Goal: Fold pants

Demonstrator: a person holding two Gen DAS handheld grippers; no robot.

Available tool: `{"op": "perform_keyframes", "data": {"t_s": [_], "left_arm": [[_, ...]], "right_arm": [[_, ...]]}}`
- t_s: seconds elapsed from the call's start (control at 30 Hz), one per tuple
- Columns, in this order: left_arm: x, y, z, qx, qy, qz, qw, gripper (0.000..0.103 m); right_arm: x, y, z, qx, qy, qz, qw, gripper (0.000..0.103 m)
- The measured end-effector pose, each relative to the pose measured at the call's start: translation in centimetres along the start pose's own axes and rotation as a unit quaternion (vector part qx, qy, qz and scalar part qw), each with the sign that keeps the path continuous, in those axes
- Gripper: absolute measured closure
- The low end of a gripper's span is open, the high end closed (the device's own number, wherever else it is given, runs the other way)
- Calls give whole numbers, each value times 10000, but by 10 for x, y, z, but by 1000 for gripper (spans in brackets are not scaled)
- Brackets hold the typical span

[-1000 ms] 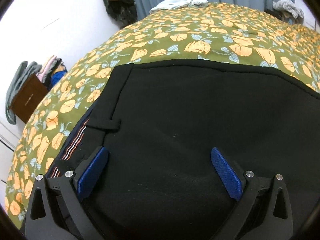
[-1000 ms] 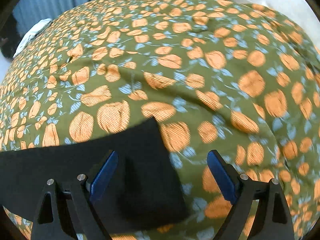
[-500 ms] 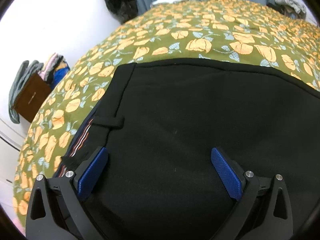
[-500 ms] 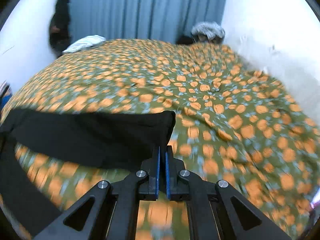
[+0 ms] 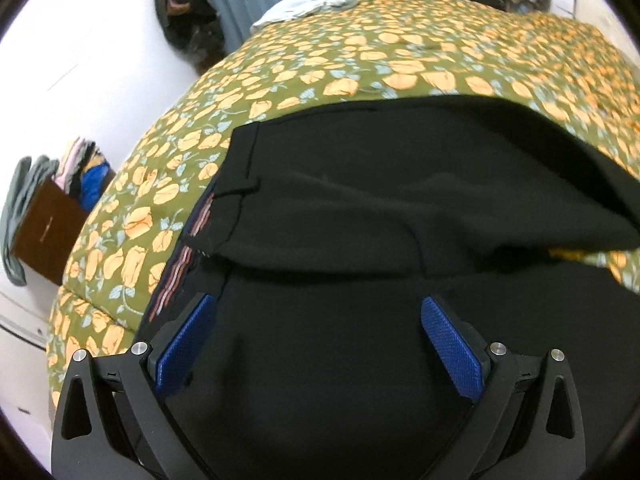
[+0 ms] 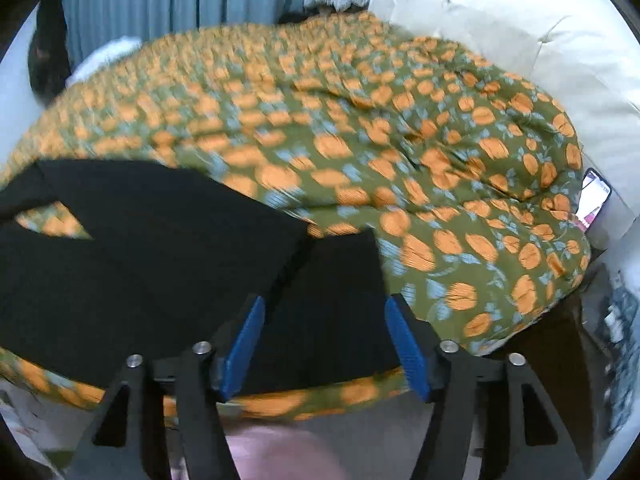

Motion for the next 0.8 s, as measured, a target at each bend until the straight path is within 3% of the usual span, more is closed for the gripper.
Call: {"op": "perform_keyframes", "data": {"t_s": [0.1, 0.2, 0.27, 0.37, 0.43, 0.6, 0.63, 0.67, 0.7, 0.73, 0.8], "left_arm": [[8, -10, 4, -124, -68, -75, 9999, 0], [26, -23, 4, -348, -154, -123, 9992, 0], [26, -26, 2, -473, -244, 38, 9986, 0], [26, -27, 2, -452, -248, 77, 9986, 0], [26, -28, 1, -477, -293, 105, 9984, 0], [25, -29, 3, -456, -254, 201, 9984, 0], [25, -29, 4, -446, -231, 207, 9985, 0], [24, -29, 5, -434, -202, 173, 9987, 0], [24, -28, 5, -414, -166, 92, 9990, 0], [23, -26, 6, -368, -111, -56, 9992, 0], [13, -15, 10, -349, -261, -419, 9982, 1]], "right_arm": [[-5, 8, -55, 470, 1163, 173, 9920, 30], [14, 6, -117, 935, 2373, 7, 9669, 29], [34, 4, -134, 1339, 2583, -24, 9567, 29], [66, -1, -118, 2008, 2219, -72, 9541, 29], [78, -6, -93, 2651, 1870, 88, 9459, 29], [98, -20, -33, 4200, 1330, 473, 8965, 31], [103, -20, -29, 4308, 1293, 430, 8921, 39], [108, -17, -27, 4254, 1197, 288, 8966, 47], [110, -13, -27, 4115, 1099, 179, 9046, 74], [109, -7, -27, 3947, 1113, 179, 9119, 96], [97, 8, -28, 3688, 1161, 340, 9216, 98]]}}
Point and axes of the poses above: each gripper's, at about its wrist camera, not at the fingertips, and x roughly the way its jaws point, z to its right, y to its top, the point moved 5 cm from there along x, roughly the way its jaws point, and after that the axes turned 11 degrees about -x, right-handed, at the moved point
